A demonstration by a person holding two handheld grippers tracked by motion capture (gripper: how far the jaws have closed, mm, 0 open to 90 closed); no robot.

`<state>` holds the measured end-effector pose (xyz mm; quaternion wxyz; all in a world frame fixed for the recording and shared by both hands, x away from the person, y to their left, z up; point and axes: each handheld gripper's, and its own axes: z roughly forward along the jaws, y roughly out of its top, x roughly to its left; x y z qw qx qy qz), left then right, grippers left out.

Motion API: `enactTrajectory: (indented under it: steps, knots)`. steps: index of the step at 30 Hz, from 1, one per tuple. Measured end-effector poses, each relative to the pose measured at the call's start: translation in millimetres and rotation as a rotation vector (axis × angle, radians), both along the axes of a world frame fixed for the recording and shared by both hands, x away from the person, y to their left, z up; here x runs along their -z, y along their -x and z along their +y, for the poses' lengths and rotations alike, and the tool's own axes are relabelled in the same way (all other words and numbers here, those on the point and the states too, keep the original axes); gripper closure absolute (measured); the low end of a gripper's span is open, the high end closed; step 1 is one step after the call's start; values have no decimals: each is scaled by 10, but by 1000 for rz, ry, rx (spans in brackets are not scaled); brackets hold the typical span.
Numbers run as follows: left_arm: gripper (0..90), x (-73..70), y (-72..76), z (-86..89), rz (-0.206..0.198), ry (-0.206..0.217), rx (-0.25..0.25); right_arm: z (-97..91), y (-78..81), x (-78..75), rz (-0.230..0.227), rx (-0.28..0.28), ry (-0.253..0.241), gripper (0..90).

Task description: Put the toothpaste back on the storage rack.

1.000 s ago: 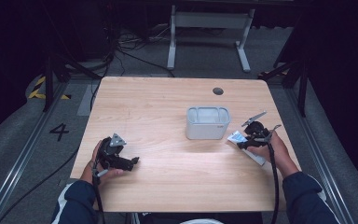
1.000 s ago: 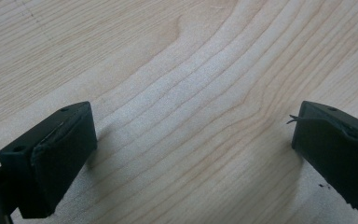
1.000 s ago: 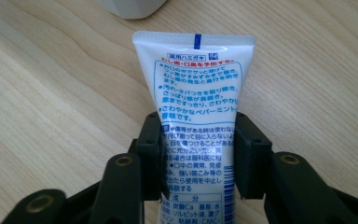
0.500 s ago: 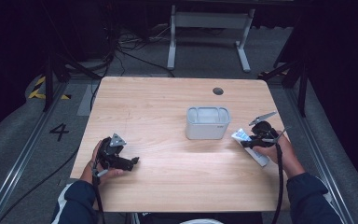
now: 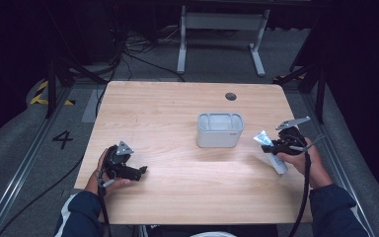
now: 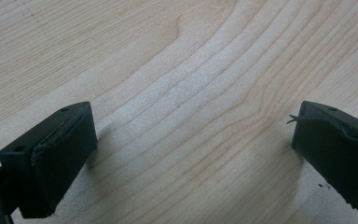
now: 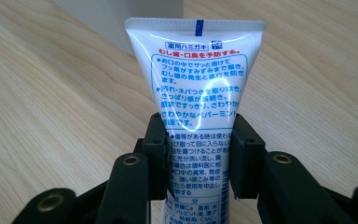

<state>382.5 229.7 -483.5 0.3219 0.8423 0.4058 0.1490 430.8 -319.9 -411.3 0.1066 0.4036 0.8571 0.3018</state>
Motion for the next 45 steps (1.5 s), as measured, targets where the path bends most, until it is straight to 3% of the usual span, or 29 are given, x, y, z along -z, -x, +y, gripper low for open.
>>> enactTrajectory:
  steps: [10, 16, 32, 45]
  knots:
    - [3, 0, -1, 1, -1, -1, 1, -177, 96, -191, -79, 30, -88, 654]
    - [3, 0, -1, 1, 0, -1, 1, -195, 125, -256, -114, 27, -106, 654]
    - [3, 0, -1, 1, 0, -1, 1, -127, 187, -427, -233, 3, -157, 654]
    - [3, 0, -1, 1, 0, 0, 0, 11, 219, -661, -315, -33, -218, 655]
